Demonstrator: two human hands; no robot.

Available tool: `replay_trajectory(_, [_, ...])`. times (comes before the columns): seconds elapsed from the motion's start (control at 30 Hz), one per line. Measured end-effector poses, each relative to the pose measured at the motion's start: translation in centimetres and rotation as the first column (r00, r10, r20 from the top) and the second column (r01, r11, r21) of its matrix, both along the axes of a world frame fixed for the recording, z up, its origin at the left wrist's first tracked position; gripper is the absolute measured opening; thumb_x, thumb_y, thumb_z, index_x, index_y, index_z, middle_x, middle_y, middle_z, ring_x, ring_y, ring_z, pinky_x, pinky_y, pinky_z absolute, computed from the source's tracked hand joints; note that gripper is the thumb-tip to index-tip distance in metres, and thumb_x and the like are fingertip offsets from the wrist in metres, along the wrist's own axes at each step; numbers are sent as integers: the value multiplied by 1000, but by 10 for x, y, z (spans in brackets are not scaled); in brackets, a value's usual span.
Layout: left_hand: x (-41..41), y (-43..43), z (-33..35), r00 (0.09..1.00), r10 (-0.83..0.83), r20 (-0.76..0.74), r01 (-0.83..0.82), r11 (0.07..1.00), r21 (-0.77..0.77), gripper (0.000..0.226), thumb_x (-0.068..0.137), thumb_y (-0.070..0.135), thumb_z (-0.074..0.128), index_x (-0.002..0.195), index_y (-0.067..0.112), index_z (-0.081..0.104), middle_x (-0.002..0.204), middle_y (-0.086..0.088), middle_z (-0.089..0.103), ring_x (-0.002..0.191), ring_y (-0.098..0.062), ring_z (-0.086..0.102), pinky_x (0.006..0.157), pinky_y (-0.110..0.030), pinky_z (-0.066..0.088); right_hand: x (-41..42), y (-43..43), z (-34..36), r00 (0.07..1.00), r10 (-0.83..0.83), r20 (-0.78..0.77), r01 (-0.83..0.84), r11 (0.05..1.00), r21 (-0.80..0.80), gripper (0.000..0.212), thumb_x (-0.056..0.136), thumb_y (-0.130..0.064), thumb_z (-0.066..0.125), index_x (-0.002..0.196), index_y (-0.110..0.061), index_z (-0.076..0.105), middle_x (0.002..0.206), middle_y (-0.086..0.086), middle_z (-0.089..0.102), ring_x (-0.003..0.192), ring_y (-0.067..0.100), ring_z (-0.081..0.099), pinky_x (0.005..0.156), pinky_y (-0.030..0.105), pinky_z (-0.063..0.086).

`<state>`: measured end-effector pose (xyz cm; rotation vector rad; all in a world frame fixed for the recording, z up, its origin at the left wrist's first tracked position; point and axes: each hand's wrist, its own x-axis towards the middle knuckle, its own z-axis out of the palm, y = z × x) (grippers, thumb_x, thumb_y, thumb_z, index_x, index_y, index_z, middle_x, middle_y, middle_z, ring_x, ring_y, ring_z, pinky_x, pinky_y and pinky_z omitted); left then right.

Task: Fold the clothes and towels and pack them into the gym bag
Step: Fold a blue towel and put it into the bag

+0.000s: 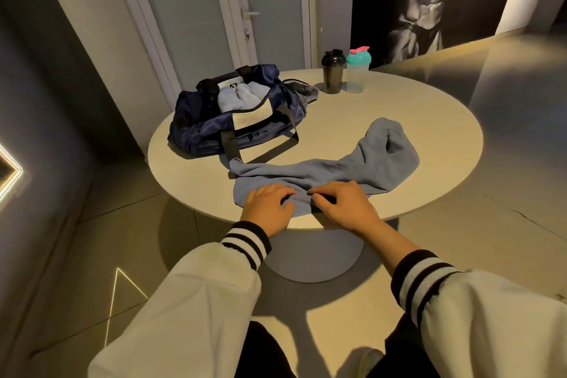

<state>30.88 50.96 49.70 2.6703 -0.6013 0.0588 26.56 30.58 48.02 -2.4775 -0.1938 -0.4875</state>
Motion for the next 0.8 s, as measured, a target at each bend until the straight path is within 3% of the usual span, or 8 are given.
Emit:
replay_trajectory(0.1, [1, 5, 5, 999, 51, -10, -50, 992, 113, 47, 101, 21, 42, 146, 32, 44, 152, 5, 46, 140, -19, 39, 121, -49, 16, -2, 3, 2, 999, -36, -8, 34, 984, -176, 38, 100, -45, 46, 132, -34, 63, 131, -6, 62, 123, 17, 48, 105, 40, 28])
replay_trajectory(0.2, [-1, 12, 9, 992, 118, 32, -123, 964, 234, 53, 96, 14, 49, 145, 33, 43, 151, 6, 45, 142, -19, 36, 120, -55, 2, -2, 8, 7, 995, -58, -80, 38, 973, -229, 40, 103, -46, 39, 134, -33, 61, 142, -9, 54, 135, 13, 40, 118, 49, 10])
replay_trajectory(0.3, [-5, 4, 11, 985, 120, 126, -141, 973, 182, 40, 95, 16, 52, 133, 29, 57, 140, 3, 55, 134, -20, 43, 121, -49, 8, -5, 11, 8, 997, -38, -62, 26, 982, -188, 38, 103, -41, 39, 133, -33, 62, 136, -5, 60, 125, 17, 50, 109, 42, 33])
replay_trajectory(0.43, [-17, -24, 9, 1000, 14, 20, -13, 999, -31, 38, 103, 27, 41, 137, 27, 57, 143, -1, 54, 132, -22, 44, 113, -44, 35, -13, 12, 4, 999, 32, 34, -30, 998, -58, 31, 102, -28, 47, 126, -30, 67, 114, -2, 66, 104, 18, 55, 91, 37, 47])
replay_trajectory(0.5, [-22, -32, 5, 997, 42, 61, -44, 998, 43, 40, 104, 32, 39, 141, 27, 51, 146, -1, 50, 135, -24, 41, 114, -45, 34, -15, 7, 3, 998, -7, 63, 7, 1000, 7, 29, 101, -23, 50, 123, -24, 68, 116, 2, 63, 108, 20, 53, 93, 36, 46])
replay_trajectory(0.6, [-22, -30, 7, 994, 104, 24, -104, 994, 19, 36, 102, 28, 41, 136, 28, 51, 143, -1, 48, 132, -25, 39, 112, -43, 33, -14, -1, -1, 965, -221, 143, 235, 968, -91, 26, 99, -26, 52, 115, -21, 71, 114, 5, 58, 113, 25, 50, 97, 41, 35])
replay_trajectory(0.7, [-18, -18, 16, 983, 183, 3, -183, 982, 46, 21, 95, 21, 49, 114, 26, 57, 128, -3, 54, 117, -26, 46, 101, -41, 41, -18, -4, 4, 910, -413, 23, 412, 901, -136, 34, 102, -36, 40, 121, -24, 64, 118, 5, 56, 118, 25, 44, 95, 42, 27])
replay_trajectory(0.8, [-14, -15, 24, 968, 250, -1, -246, 956, 162, 14, 91, 21, 53, 105, 22, 55, 121, -6, 51, 112, -30, 46, 97, -44, 42, -19, -6, 11, 934, -358, 12, 355, 921, -160, 36, 103, -39, 40, 123, -21, 64, 113, 8, 61, 109, 28, 49, 88, 41, 39])
